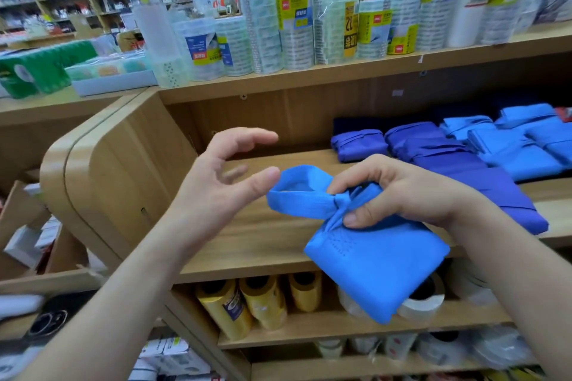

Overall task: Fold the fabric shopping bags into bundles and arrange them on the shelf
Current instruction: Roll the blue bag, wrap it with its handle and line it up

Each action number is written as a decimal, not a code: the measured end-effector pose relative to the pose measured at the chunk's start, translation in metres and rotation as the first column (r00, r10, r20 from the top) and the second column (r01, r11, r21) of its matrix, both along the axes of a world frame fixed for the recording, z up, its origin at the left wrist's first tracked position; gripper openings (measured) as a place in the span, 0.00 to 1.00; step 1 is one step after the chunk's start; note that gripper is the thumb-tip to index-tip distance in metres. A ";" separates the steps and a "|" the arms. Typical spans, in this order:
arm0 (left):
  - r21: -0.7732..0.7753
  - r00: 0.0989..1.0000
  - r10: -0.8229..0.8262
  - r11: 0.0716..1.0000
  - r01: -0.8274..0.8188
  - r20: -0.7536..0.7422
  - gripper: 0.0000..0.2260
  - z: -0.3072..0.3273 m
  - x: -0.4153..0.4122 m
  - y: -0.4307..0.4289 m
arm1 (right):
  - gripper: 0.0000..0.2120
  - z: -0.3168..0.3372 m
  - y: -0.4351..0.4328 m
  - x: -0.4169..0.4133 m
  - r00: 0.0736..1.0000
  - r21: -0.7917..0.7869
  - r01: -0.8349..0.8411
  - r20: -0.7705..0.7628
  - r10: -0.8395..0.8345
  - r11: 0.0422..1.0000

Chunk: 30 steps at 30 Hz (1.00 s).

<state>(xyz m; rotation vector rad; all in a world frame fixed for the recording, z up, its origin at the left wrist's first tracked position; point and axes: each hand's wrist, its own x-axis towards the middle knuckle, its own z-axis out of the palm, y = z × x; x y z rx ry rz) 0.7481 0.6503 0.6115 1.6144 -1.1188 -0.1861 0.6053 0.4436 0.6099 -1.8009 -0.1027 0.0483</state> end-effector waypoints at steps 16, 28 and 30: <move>-0.341 0.800 -0.423 0.894 0.292 -0.426 0.14 0.004 -0.016 -0.006 | 0.17 -0.037 -0.008 0.003 0.944 0.583 -0.267 -0.004 0.331 0.767; -0.363 0.437 -0.629 0.753 0.549 -0.643 0.29 0.000 0.000 -0.004 | 0.53 -0.006 0.021 -0.030 0.925 -0.677 0.355 0.355 -0.136 0.645; -0.370 0.457 -0.641 0.748 0.551 -0.617 0.31 0.003 -0.003 -0.007 | 0.53 -0.007 0.024 -0.030 0.878 -0.784 0.448 0.477 -0.045 0.429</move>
